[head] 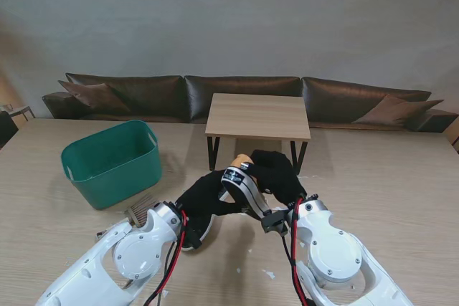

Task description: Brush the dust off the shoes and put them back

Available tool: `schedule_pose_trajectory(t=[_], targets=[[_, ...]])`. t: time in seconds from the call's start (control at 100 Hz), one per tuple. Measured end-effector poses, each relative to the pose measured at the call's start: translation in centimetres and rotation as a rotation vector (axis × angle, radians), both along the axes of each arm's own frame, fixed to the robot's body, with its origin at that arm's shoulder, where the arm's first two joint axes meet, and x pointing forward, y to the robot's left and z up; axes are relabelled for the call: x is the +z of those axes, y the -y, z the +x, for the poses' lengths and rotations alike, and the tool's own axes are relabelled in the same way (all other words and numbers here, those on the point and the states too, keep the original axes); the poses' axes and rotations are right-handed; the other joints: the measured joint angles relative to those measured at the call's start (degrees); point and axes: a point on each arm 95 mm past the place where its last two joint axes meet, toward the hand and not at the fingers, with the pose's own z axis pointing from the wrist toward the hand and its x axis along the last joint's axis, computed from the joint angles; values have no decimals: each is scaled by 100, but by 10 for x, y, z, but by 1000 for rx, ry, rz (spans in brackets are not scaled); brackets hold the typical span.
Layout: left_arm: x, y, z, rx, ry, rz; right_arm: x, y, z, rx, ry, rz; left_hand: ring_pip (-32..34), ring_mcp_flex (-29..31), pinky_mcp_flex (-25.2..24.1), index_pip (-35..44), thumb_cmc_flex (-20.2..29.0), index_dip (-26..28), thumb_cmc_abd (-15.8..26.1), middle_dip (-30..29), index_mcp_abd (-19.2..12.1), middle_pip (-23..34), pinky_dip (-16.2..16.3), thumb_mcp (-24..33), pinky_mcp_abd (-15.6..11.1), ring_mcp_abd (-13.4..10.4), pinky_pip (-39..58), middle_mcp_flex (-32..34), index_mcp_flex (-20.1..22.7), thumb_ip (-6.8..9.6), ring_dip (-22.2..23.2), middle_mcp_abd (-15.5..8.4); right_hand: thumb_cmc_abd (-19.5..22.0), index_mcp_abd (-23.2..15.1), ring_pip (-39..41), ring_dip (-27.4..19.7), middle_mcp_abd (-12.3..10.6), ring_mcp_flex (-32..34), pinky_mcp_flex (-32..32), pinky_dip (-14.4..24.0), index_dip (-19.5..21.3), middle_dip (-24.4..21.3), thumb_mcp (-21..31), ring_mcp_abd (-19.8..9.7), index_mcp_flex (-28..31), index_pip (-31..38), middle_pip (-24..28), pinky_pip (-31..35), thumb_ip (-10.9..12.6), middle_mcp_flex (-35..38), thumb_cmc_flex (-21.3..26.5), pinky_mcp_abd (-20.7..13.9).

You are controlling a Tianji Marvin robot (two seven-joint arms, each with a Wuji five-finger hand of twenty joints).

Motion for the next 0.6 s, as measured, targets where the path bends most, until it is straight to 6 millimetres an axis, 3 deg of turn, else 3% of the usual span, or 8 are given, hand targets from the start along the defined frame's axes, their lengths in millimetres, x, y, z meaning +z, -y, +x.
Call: schedule_pose_trajectory(t=[0.12,0.2,0.28,0.35,0.45,0.51,0.6], targets=[[-3,5,-1,15,-50,-85,2,0,1,-15,1,17,271,22,154,558,114,806,-127,311,93,122,411,-15,1,31,2,262,484,-10,257,7,0,11,92,0,1,0,-5,82,24,67,0,6,0,0,11,172,1,21,57,71],[-5,9,-2,33,-61,-126,3,-1,2,-23,-4,33,552,174,236,1032,198,1727,-274,588,212,237,698,-33,9,85,89,533,739,-30,465,8,0,24,184,2,3,0,21,85,33,82,0,18,0,0,36,267,1,39,66,123],[-5,13,-4,44,-100,-194,3,-2,4,-30,-9,46,870,370,374,2105,912,3055,-375,936,397,378,1024,-883,45,148,563,812,917,-35,700,8,0,36,295,68,4,-1,58,100,37,88,0,29,0,0,86,346,1,52,73,128],[-6,17,-5,54,-131,-250,3,-2,6,-36,-12,57,1208,707,429,3011,1273,3468,-445,1165,690,569,1083,-1190,79,195,1752,1329,917,-35,811,10,50,69,370,71,17,-39,58,124,37,91,0,50,-13,0,100,362,2,52,75,128],[-6,22,-7,74,-133,-285,3,-2,8,-52,-18,73,1547,1521,632,3692,1401,3499,-601,1233,1002,731,151,-1240,215,311,3516,2062,917,-35,792,15,80,80,423,73,31,-99,1,216,38,116,-2,60,-23,0,113,363,2,15,68,128],[-6,24,-8,77,-141,-304,2,-2,10,-65,-22,77,1565,2084,1117,4046,1431,3497,-732,1368,1184,741,-475,-1245,371,396,4197,2550,968,-37,631,23,129,86,423,73,42,-96,1,221,38,116,-20,65,-51,-11,114,359,2,-42,63,128],[-5,26,-8,94,-144,-327,0,-2,12,-79,-28,71,1574,3083,2119,4516,1431,3314,-1134,1612,1311,662,-984,-1226,624,465,4853,3420,1280,-48,435,17,232,98,230,-66,61,-111,-6,222,37,116,-173,87,-219,-39,98,205,2,-209,54,128]])
